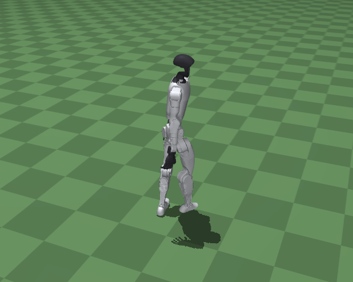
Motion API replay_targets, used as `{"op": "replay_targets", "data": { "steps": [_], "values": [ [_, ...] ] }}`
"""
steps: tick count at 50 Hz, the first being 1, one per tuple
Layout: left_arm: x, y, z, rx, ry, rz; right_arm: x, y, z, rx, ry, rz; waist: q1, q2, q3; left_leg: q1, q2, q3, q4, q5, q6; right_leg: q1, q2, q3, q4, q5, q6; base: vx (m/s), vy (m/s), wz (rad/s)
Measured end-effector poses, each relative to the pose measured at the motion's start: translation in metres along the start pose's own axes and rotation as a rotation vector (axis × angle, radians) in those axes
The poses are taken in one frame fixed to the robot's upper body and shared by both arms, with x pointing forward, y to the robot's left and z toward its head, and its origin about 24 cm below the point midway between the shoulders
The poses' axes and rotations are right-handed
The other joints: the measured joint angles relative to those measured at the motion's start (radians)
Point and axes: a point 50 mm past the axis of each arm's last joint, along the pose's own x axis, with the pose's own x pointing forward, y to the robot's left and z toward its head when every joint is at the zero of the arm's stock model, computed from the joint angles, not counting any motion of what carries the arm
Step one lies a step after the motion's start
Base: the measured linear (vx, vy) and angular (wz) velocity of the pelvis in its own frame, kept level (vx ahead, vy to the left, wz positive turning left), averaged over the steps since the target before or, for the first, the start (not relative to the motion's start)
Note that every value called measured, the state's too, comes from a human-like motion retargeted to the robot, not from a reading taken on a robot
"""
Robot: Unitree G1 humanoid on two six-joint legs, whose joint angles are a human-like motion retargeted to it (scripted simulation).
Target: In place motions
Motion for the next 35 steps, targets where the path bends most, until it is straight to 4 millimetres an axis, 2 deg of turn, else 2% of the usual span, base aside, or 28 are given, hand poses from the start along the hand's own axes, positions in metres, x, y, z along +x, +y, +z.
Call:
{"op": "replay_targets", "data": {
  "steps": [6,14,18,25,33,35],
  "values": [
    [0.0,-0.002,-0.005,0.017,0.024,-0.002,0.0,0.003,-0.001,-0.054,0.002,-0.004,0.075,0.001,-0.004,-0.013,0.013,-0.023,0.002,0.015,0.005,0.005,-0.011,-0.021,0.001,-0.023,-0.046,0.07,-0.07,0.45],
    [-0.001,0.008,0.002,-0.007,0.0,0.045,0.001,0.006,0.001,-0.182,0.002,-0.045,0.226,0.002,-0.019,-0.044,0.033,-0.133,0.008,0.051,0.025,0.014,-0.07,-0.118,0.014,-0.069,-0.088,0.16,-0.06,1.15],
    [-0.003,0.016,0.006,-0.023,-0.01,0.072,0.002,0.005,-0.003,-0.223,-0.003,-0.066,0.252,0.011,-0.038,-0.084,0.05,-0.268,0.018,0.08,0.043,0.038,-0.129,-0.233,0.011,-0.11,-0.099,0.24,-0.01,2.24],
    [-0.004,0.023,0.005,-0.065,-0.006,0.103,0.003,0.008,-0.023,-0.222,0.03,-0.053,0.259,0.01,-0.062,-0.15,0.041,-0.523,0.039,0.133,0.068,0.118,-0.211,-0.46,-0.003,-0.173,-0.13,0.28,0.12,2.31],
    [-0.007,0.032,-0.004,-0.081,0.035,0.14,0.003,0.025,-0.039,-0.13,0.069,0.018,0.31,-0.006,-0.087,-0.187,-0.011,-0.769,0.008,0.216,0.077,0.217,-0.266,-0.678,-0.023,-0.226,-0.14,0.19,0.18,1.8],
    [-0.009,0.035,-0.009,-0.087,0.055,0.153,0.003,0.031,-0.042,-0.095,0.073,0.033,0.358,-0.016,-0.1,-0.193,-0.024,-0.806,-0.005,0.234,0.075,0.234,-0.27,-0.706,-0.028,-0.24,-0.143,0.12,0.16,0.82]
  ]
}}
